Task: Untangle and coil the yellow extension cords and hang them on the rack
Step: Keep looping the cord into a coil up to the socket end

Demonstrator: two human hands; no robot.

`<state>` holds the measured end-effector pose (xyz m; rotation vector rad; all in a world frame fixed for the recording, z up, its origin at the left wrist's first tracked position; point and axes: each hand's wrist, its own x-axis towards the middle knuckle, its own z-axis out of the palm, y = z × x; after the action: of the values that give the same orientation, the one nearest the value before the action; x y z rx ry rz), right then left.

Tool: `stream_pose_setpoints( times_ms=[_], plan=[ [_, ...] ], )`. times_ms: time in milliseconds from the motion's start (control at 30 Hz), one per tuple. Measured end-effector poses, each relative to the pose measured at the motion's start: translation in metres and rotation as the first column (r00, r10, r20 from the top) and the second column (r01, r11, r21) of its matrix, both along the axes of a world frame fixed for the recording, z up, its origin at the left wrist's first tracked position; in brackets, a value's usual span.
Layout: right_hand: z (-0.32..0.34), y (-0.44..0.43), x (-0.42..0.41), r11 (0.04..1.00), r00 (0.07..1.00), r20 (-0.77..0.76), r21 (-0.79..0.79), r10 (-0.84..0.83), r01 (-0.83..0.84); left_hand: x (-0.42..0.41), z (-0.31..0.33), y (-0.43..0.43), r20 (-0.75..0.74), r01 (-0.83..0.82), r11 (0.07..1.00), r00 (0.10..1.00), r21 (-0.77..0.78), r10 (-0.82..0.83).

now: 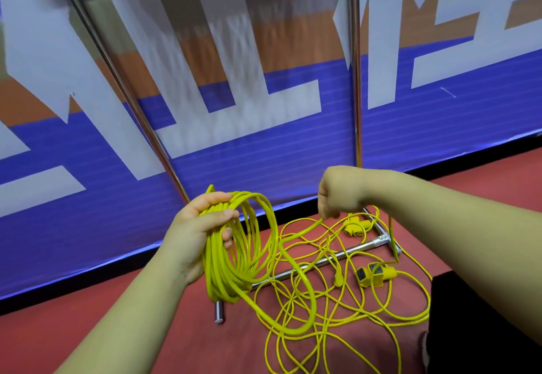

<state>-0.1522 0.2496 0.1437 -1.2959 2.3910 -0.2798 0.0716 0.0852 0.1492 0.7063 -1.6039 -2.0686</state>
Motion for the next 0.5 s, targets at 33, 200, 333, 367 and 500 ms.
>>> stream_pose_setpoints(
  times_ms=[33, 200, 333, 367, 500],
  plan=[
    [-0.005, -0.003, 0.002, 1.0, 0.99, -0.143, 0.024, -0.01, 0.014, 0.0, 0.001, 0.001, -0.008, 0.005, 1.0, 1.0, -0.004, -0.005],
    [-0.016, -0.011, 0.009, 0.977, 0.892, -0.398, -0.119, -0.212, 0.179, 0.0, 0.01, 0.01, -0.066, 0.045, 0.999, 0.997, -0.021, -0.046],
    [-0.016, -0.012, -0.002, 0.948, 0.893, -0.317, -0.12, -0.319, 0.296, 0.001, 0.017, 0.017, -0.125, 0.061, 0.997, 0.99, -0.047, -0.066],
    [-0.017, -0.011, -0.006, 0.952, 0.903, -0.302, -0.088, -0.306, 0.293, 0.002, 0.019, 0.018, -0.138, 0.056, 0.997, 0.988, -0.051, -0.062],
    [-0.02, -0.009, -0.016, 0.931, 0.926, -0.113, -0.108, -0.359, 0.348, 0.007, 0.024, 0.02, -0.171, 0.045, 0.996, 0.984, -0.076, -0.058]
  ],
)
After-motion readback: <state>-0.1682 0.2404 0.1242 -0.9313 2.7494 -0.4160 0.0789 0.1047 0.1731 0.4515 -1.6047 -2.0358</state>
